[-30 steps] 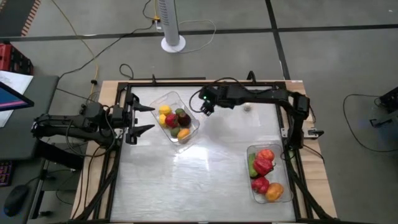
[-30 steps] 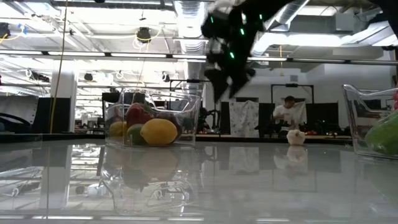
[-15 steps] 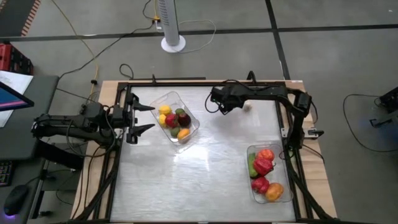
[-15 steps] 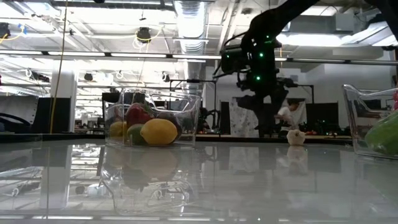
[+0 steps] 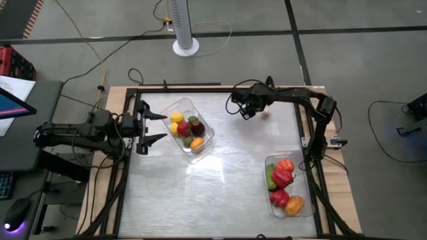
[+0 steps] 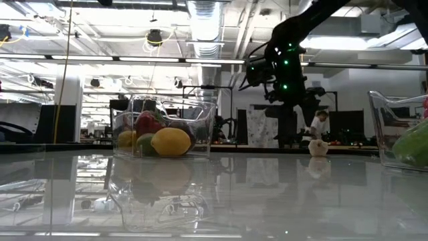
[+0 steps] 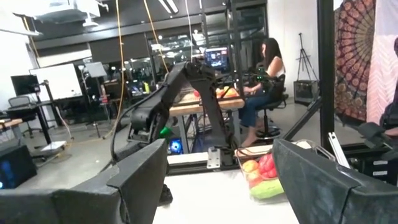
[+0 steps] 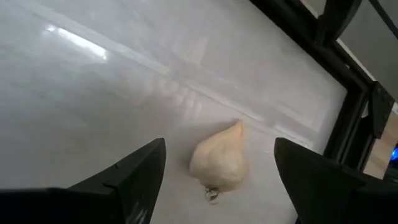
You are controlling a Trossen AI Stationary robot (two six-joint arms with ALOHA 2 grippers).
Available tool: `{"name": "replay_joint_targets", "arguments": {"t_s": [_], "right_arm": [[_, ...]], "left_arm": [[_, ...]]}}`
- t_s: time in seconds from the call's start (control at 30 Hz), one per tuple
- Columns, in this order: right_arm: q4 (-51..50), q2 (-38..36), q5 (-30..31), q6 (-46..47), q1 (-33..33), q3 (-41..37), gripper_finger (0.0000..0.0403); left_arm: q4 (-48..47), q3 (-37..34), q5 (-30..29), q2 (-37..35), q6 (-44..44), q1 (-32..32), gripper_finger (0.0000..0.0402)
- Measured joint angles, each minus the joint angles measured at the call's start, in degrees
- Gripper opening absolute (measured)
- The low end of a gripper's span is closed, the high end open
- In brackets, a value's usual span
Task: Sort produce into baskets
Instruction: Put the white garlic into the bottom transparent bin
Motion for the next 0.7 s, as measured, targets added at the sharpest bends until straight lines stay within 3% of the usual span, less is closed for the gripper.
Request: {"name": "replay_joint_targets", "arguments": {"t_s": [0.17, 0.37, 0.7], "right_arm": [[2.07, -0.89, -2.09, -1.0, -1.52, -5.15, 0.0326], [12.51, -5.0, -5.2, -1.22, -3.64, -15.26, 0.0326], [19.73, -9.9, -3.81, -1.01, -4.73, -23.54, 0.0314]], "left_arm": [[-0.93, 0.0, 0.0, 0.0, -0.71, 0.0, 0.0278], [-0.98, 0.0, 0.0, 0.01, -1.94, 0.0, 0.0278], [-0.98, 0.0, -0.83, 0.01, -2.13, 0.0, 0.0278]]}}
